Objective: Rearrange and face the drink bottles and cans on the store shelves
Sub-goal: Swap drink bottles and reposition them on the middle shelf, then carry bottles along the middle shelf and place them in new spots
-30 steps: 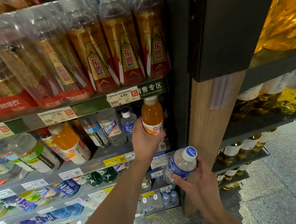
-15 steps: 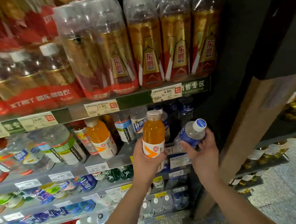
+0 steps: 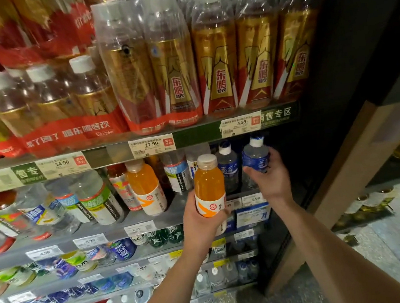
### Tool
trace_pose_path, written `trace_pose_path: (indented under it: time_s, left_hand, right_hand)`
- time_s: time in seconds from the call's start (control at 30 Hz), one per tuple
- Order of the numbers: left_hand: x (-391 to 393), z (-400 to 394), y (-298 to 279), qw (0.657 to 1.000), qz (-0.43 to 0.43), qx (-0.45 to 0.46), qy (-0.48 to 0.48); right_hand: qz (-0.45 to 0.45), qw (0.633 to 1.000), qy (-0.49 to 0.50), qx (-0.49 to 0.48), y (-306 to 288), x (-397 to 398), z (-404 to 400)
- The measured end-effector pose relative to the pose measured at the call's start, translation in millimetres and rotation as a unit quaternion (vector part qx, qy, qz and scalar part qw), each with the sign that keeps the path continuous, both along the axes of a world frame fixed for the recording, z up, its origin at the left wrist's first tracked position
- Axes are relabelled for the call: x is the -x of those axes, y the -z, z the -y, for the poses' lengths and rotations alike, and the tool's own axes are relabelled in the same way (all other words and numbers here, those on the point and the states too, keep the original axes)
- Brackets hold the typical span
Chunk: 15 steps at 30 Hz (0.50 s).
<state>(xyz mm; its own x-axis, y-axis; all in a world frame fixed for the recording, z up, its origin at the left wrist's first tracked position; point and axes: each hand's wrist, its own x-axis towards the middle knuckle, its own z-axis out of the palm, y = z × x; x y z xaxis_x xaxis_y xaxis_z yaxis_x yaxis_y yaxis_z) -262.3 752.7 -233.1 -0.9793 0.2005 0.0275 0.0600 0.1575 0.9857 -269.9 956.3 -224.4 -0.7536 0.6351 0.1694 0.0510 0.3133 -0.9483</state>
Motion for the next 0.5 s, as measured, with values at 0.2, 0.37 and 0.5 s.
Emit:
trace_pose_path:
  time_s: [0.2, 0.37, 0.5]
  left_hand:
    - [-20.6, -9.6, -0.3, 0.999, -0.008, 0.021, -0.049]
    - [-38.0, -7.6, 7.9, 0.995, 0.005, 0.024, -0.092]
    - [-46.3, 5.4, 13.5, 0.992, 0.022, 0.026, -0.125]
  right_hand:
    - [0.019, 0.998, -0.06, 0.01, 13.9, 8.3, -15.7]
    - [0.041, 0.995, -0.086, 0.016, 14.7, 8.3, -17.6]
    - [-0.012, 0.996, -0.061, -0.057, 4.5, -24.7, 6.5]
